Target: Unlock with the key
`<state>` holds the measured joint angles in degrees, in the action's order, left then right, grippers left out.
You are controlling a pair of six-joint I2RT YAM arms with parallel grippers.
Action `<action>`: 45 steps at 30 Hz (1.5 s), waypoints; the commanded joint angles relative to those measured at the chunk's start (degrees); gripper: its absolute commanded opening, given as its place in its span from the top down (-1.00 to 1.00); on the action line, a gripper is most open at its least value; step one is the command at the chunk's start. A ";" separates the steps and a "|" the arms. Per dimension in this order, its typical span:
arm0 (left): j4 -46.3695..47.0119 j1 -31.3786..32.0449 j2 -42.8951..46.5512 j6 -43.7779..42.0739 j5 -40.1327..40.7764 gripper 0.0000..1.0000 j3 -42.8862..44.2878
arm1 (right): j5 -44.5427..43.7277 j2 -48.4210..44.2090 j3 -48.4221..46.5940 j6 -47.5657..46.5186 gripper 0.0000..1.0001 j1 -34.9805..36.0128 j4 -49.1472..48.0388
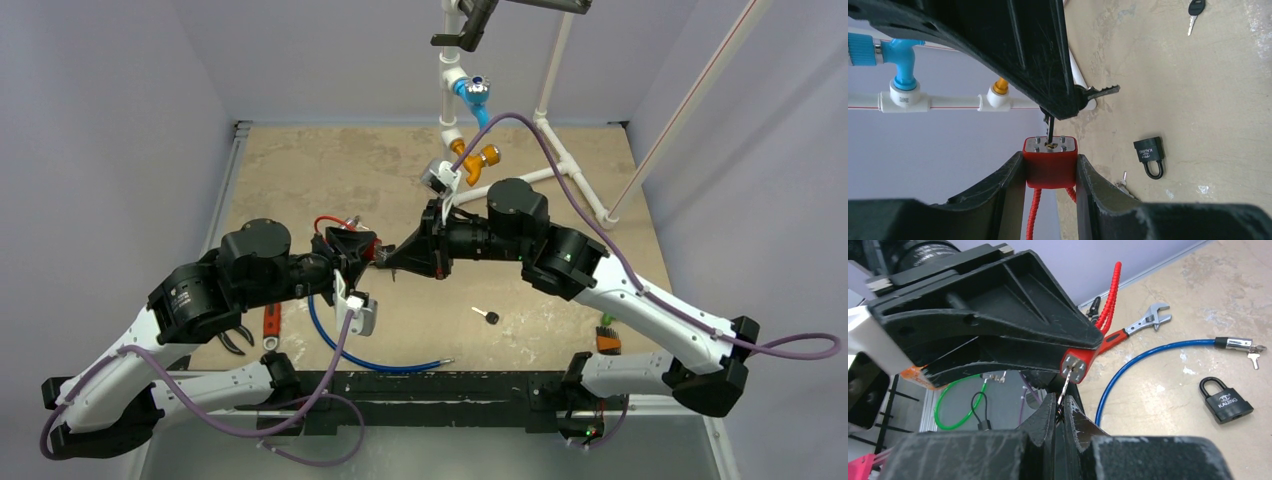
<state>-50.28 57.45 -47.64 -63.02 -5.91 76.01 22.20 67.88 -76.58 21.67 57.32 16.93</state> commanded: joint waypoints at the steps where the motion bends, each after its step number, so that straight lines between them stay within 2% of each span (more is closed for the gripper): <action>1: 2.39 0.30 0.62 0.33 -1.19 1.00 1.36 | 0.66 1.64 -2.04 0.35 1.00 0.16 -3.06; 12: 1.64 0.43 0.88 -1.08 -1.80 1.00 1.07 | 0.17 2.35 -2.29 0.48 1.00 0.16 -2.61; 22: 0.09 1.38 1.65 -6.93 -1.76 1.00 -0.23 | 1.48 3.08 -3.23 1.04 1.00 0.16 -1.74; 45: 1.45 4.13 1.81 -12.71 3.54 1.00 -2.42 | 2.50 5.45 -1.40 4.00 1.00 0.27 -5.66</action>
<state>-52.93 60.14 -46.00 -73.38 -2.52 74.08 25.08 72.77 -77.49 24.58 57.47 16.27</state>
